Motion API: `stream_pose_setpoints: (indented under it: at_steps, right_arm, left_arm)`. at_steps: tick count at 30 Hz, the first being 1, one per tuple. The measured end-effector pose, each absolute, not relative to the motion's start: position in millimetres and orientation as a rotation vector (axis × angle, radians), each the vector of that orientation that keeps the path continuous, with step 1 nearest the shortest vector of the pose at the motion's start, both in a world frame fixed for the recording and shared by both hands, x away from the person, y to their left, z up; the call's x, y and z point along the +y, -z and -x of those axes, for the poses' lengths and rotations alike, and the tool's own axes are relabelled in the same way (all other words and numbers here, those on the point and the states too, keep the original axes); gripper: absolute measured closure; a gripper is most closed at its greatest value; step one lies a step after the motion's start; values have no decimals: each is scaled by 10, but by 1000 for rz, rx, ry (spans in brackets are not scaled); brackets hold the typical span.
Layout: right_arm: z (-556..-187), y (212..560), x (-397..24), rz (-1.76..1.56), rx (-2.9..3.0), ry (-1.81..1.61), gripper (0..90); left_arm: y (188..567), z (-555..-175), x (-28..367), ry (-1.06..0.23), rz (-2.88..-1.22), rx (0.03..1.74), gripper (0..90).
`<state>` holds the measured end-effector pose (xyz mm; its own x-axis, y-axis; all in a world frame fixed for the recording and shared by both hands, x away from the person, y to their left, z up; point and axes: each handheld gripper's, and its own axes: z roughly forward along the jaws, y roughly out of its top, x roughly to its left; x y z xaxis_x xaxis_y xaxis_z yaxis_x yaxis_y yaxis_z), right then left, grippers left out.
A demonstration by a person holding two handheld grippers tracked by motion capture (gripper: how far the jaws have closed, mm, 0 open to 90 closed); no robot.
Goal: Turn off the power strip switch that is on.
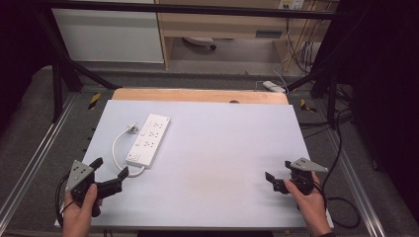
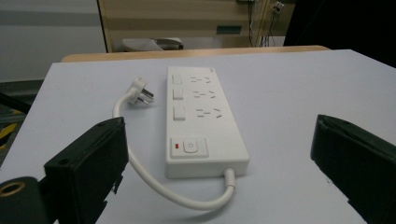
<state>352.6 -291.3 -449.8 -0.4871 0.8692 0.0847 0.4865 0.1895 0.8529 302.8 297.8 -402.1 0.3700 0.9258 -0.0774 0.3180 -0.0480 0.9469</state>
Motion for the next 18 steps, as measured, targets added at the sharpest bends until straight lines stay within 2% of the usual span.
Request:
stream_pose_setpoints:
  at_steps: [18]
  right_arm:
    - [-3468,4412,-2883,-1184,1999,-1306,78]
  left_arm:
    - [3952,-3010,2936,-703,-1613,1118,45]
